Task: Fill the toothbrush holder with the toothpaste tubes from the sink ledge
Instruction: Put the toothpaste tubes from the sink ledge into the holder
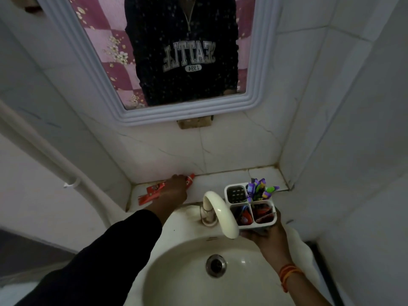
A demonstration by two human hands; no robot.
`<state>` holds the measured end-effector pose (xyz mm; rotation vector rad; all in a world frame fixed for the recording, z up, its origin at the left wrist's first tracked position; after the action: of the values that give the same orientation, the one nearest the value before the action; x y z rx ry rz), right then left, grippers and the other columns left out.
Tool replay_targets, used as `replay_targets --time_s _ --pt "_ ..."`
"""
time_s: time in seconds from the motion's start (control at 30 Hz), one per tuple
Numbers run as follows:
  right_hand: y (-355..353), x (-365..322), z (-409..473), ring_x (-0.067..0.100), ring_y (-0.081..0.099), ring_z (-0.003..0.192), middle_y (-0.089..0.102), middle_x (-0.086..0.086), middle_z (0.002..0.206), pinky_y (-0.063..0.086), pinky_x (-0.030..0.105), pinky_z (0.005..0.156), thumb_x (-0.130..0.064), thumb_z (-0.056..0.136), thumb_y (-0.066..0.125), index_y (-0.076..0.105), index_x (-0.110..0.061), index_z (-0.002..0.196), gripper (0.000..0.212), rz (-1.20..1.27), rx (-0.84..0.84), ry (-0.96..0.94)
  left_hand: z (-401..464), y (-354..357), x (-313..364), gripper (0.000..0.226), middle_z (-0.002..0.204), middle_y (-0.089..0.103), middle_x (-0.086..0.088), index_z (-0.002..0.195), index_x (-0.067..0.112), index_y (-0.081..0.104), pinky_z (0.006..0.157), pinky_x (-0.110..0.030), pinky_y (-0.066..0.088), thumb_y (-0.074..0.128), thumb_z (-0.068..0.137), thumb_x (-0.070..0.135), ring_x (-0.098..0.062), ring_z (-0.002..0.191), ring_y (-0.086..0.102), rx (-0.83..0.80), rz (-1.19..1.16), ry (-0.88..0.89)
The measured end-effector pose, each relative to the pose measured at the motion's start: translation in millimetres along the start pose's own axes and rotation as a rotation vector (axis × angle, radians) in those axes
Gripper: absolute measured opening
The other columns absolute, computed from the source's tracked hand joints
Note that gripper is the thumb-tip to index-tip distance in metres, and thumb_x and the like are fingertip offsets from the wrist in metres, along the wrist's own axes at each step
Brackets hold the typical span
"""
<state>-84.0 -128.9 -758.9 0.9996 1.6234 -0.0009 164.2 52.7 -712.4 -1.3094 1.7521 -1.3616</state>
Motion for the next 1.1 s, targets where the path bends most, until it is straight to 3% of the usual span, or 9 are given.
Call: replay_targets --time_s 0.1,0.23,0.33,0.43,0.57,0.7,0.8,0.93,1.1 --pt "-0.5 0.5 -0.9 0.026 0.075 0.095 0.062 0.016 0.130 0.064 0.039 0.059 0.013 0.083 0.073 0.060 -0.026 0.120 0.056 -0.033 -0.004 -0.025 1.0 -3.9 -0.9 0.057 0.128 0.050 -0.016 0.135 0.009 0.048 0.088 -0.041 0.052 0.071 0.084 0.022 -0.034 0.112 0.057 0.071 0.089 0.046" --pt "1.7 2.6 -1.7 0.043 0.065 0.112 0.061 0.021 0.132 0.061 0.054 0.073 -0.052 0.040 0.100 0.057 -0.018 0.131 0.106 -0.005 0.049 0.053 -3.1 -2.2 4.9 0.066 0.128 0.058 -0.013 0.138 0.011 0.043 0.087 -0.040 0.049 0.070 0.084 0.037 -0.032 0.120 0.048 0.089 0.198 0.142" --pt "4.4 1.3 -4.3 0.037 0.074 0.091 0.063 0.026 0.128 0.063 0.046 0.058 -0.032 0.084 0.076 0.065 -0.023 0.114 0.033 0.129 0.048 0.081 -5.5 -6.9 10.7 0.062 0.125 0.054 -0.014 0.132 0.010 0.046 0.086 -0.041 0.050 0.070 0.083 0.038 -0.034 0.113 0.055 0.104 0.030 0.175" --pt "3.4 1.7 -4.9 0.037 0.071 0.096 0.067 0.017 0.120 0.063 0.043 0.057 -0.039 0.050 0.099 0.065 -0.027 0.111 0.071 0.023 0.026 0.036 -12.3 -27.9 22.5 0.062 0.128 0.042 -0.012 0.135 0.014 0.047 0.089 -0.042 0.054 0.072 0.083 0.038 -0.036 0.102 0.063 0.067 -0.156 0.167" --pt "-1.6 2.6 -2.5 0.033 0.074 0.095 0.063 0.017 0.126 0.064 0.041 0.058 0.014 0.086 0.065 0.062 -0.027 0.115 0.051 -0.027 0.029 -0.001 -27.0 -80.3 46.3 0.068 0.125 0.059 -0.007 0.137 0.023 0.058 0.094 -0.037 0.053 0.083 0.076 0.037 -0.026 0.108 0.063 0.063 -0.171 0.230" --pt "1.7 0.4 -5.4 0.038 0.067 0.108 0.068 0.014 0.122 0.064 0.047 0.063 -0.027 0.062 0.088 0.070 -0.029 0.111 0.052 0.021 0.014 0.017 -62.1 -137.8 89.3 0.063 0.123 0.069 -0.002 0.133 0.023 0.063 0.096 -0.035 0.054 0.086 0.074 0.031 -0.017 0.103 0.067 -0.011 0.094 0.367" --pt "0.6 -7.0 -10.9 0.032 0.064 0.119 0.068 0.001 0.124 0.064 0.051 0.078 -0.023 0.052 0.098 0.061 -0.034 0.123 0.081 -0.258 0.066 -0.086 -92.1 -164.6 129.6 0.055 0.120 0.070 -0.001 0.135 0.023 0.062 0.091 -0.032 0.054 0.078 0.083 0.027 -0.015 0.096 0.067 -0.054 0.287 0.451" --pt "1.1 -10.4 -12.1 0.007 0.071 0.100 0.064 0.005 0.121 0.063 0.024 0.063 0.022 0.072 0.078 0.054 -0.026 0.122 0.073 -0.300 0.026 -0.109 -109.4 -162.2 175.2 0.056 0.105 0.066 -0.002 0.128 0.014 0.063 0.093 -0.039 0.055 0.082 0.079 0.032 -0.023 0.101 0.064 -0.186 0.407 0.440" --pt "3.4 -4.0 -5.1 -0.014 0.066 0.094 0.061 0.014 0.125 0.056 0.008 0.065 0.025 0.059 0.085 0.044 -0.004 0.138 0.094 -0.078 0.020 -0.023 -117.4 -122.2 205.1 0.052 0.091 0.067 -0.004 0.116 0.007 0.068 0.078 -0.033 0.056 0.084 0.075 0.036 -0.021 0.087 0.066 -0.374 0.527 0.438"
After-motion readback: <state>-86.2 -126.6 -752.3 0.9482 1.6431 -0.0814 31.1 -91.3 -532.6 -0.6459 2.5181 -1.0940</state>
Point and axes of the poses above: each hand's wrist, its own z-axis towards the middle knuckle, its own y-axis out of the palm, x = y × z, the point moved 7 cm from there along z, towards the middle knuckle
